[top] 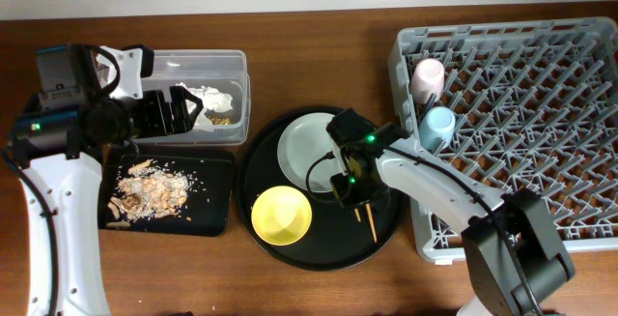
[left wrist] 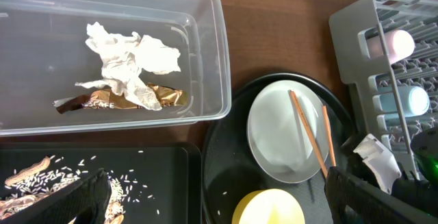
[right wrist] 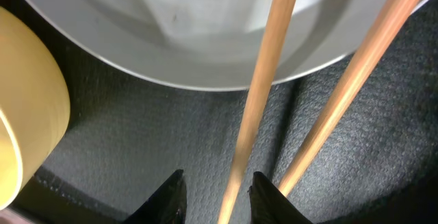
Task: Sort waste into correct bins and load items into the dishwasher rack
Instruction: 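Move the right gripper down to the chopsticks on the white plate, then grasp one orange chopstick with the right gripper and lift it toward the rack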
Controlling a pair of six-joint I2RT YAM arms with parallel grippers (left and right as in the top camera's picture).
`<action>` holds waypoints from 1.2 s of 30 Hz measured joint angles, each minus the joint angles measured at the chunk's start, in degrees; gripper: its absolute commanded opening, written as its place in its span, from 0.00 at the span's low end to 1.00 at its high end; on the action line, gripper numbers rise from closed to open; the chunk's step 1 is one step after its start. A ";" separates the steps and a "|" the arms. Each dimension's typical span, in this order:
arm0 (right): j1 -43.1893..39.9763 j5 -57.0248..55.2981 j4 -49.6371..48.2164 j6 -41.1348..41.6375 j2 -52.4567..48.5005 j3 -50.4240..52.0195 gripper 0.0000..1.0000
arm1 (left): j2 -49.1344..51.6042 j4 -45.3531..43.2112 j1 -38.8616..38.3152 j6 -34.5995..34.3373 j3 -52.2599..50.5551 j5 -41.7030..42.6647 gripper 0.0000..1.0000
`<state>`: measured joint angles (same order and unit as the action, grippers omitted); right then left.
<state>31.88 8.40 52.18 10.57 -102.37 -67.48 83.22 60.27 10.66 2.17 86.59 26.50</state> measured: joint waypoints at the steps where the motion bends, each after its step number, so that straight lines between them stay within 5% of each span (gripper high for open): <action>1: 0.00 -0.22 -0.33 0.00 0.00 0.07 0.32 | 0.00 0.00 0.00 0.00 0.00 0.00 0.99; 7: 0.00 -0.72 -5.29 -0.02 0.00 2.89 0.32 | 0.00 0.00 0.00 0.00 0.00 0.00 0.99; 17: 0.00 -0.94 -6.49 0.15 0.00 4.94 0.16 | 0.00 0.00 0.00 0.00 0.00 0.00 0.99; 19: 0.00 -0.92 -6.21 0.20 0.00 4.94 0.05 | 0.00 0.00 0.00 0.00 0.00 0.00 0.99; 25: 0.00 -0.83 -6.14 0.15 0.00 4.92 0.04 | 0.00 0.00 0.00 0.00 0.00 0.00 0.99; 30: 0.00 1.55 1.40 -1.31 -0.02 0.17 0.04 | 0.00 0.04 0.00 0.00 0.00 0.00 0.99; 36: -0.33 0.28 17.11 -3.58 0.00 -18.08 0.04 | 0.00 0.07 0.00 0.00 0.00 0.00 0.99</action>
<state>31.55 8.69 69.30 6.98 -102.37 -85.56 83.22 60.34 10.66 2.17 86.59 26.50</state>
